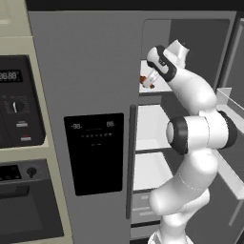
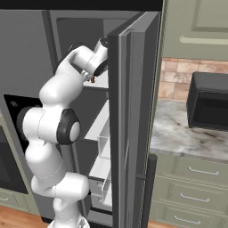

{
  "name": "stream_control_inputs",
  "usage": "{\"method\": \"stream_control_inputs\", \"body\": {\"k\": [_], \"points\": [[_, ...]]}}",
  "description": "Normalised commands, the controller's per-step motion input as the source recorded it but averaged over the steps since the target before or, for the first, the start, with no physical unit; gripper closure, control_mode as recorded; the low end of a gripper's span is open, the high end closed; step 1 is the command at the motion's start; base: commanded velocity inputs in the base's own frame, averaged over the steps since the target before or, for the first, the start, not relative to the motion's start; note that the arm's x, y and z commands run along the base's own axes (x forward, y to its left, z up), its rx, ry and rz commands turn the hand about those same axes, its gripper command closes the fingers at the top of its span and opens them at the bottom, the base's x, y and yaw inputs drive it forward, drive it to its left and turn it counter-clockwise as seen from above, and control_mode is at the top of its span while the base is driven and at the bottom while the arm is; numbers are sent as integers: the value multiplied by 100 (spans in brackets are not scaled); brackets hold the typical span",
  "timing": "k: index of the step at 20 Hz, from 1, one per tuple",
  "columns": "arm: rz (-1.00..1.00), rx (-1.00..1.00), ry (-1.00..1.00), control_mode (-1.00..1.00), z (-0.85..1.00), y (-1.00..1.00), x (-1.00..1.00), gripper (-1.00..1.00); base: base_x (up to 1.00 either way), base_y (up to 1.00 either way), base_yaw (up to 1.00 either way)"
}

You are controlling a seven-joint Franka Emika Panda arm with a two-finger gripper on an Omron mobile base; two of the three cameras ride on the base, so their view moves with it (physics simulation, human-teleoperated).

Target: Take the cheese, chicken drumstick, and garlic from the fridge and place them on the plate on the dining counter to create an appetizer plate.

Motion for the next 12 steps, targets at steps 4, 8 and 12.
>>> {"method": "stream_control_inputs", "body": {"k": [4, 8, 12], "points": [[6, -3, -7, -100, -47, -29, -13, 100, 0, 0, 0], [5, -1, -1, -100, -36, -43, -21, 100, 0, 0, 0], [0, 0, 0, -100, -16, -77, -38, 100, 0, 0, 0]]}}
